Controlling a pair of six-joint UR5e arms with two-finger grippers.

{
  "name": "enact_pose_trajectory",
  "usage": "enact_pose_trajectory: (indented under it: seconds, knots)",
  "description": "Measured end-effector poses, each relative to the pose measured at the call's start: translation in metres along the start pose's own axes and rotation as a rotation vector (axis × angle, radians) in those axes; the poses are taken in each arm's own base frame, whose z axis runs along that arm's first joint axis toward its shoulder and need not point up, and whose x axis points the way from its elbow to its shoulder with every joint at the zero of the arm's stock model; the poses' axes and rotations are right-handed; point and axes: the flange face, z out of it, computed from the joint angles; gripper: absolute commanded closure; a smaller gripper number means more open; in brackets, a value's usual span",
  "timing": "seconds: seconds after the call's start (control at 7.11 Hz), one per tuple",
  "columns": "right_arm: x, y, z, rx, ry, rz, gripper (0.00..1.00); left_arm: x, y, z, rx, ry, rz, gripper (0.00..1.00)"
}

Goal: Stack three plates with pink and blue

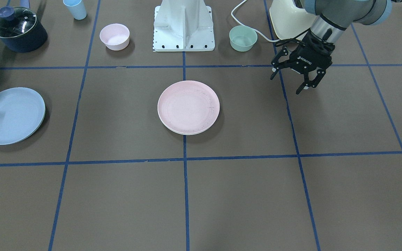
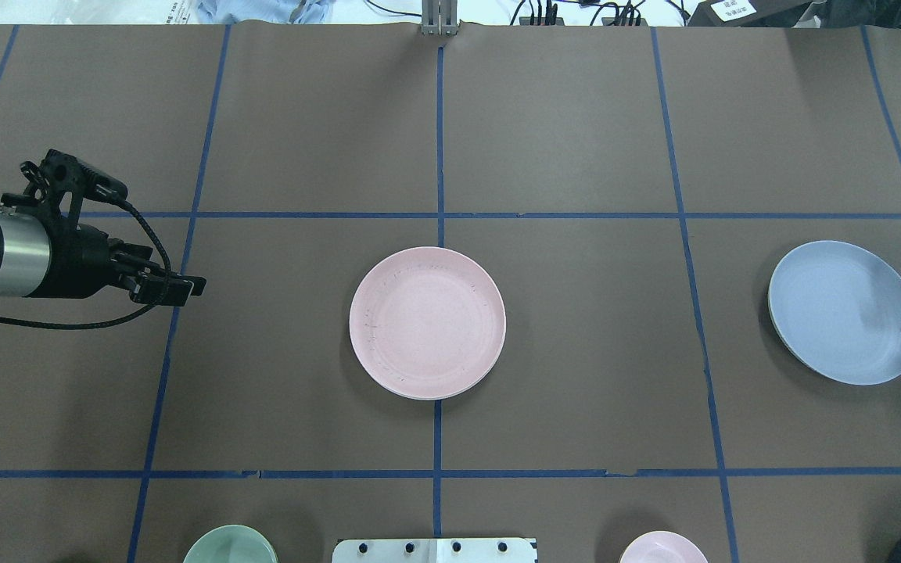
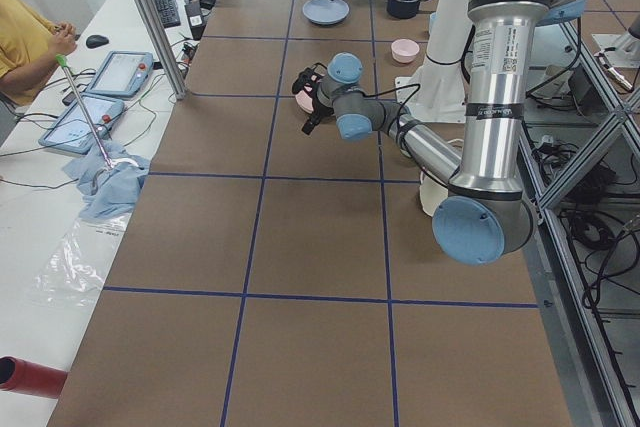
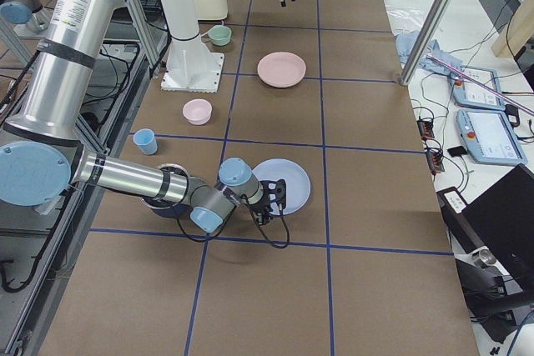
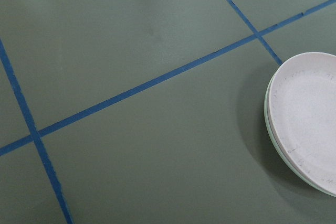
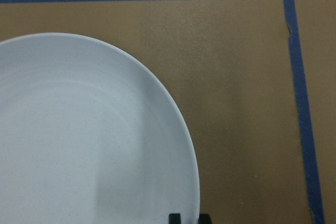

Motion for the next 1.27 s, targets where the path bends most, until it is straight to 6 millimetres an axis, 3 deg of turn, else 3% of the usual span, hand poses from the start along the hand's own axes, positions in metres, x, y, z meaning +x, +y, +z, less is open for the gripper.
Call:
enact_pose_trajectory:
  seconds: [0.42, 0.56, 0.84, 1.12, 1.27]
  knots:
    - [-0.025, -0.022, -0.001, 0.005, -0.066, -0.011, 1.0, -0.006, -0.003, -0.008, 0.007, 0.0, -0.01, 0.0]
    - [-0.032, -0.036, -0.01, 0.0, -0.113, 0.001, 1.0, -0.021, -0.01, -0.022, 0.004, 0.007, -0.025, 0.0]
    - [-0.061, -0.063, -0.031, 0.005, -0.202, 0.085, 1.0, -0.094, -0.023, -0.075, -0.032, -0.029, 0.054, 0.0]
    - [-0.117, -0.086, -0.047, 0.028, -0.285, 0.2, 1.0, -0.2, -0.02, -0.143, -0.118, -0.204, 0.204, 0.0]
    - [-0.151, -0.092, -0.048, 0.037, -0.311, 0.22, 1.0, -0.243, -0.003, -0.168, -0.17, -0.245, 0.205, 0.0]
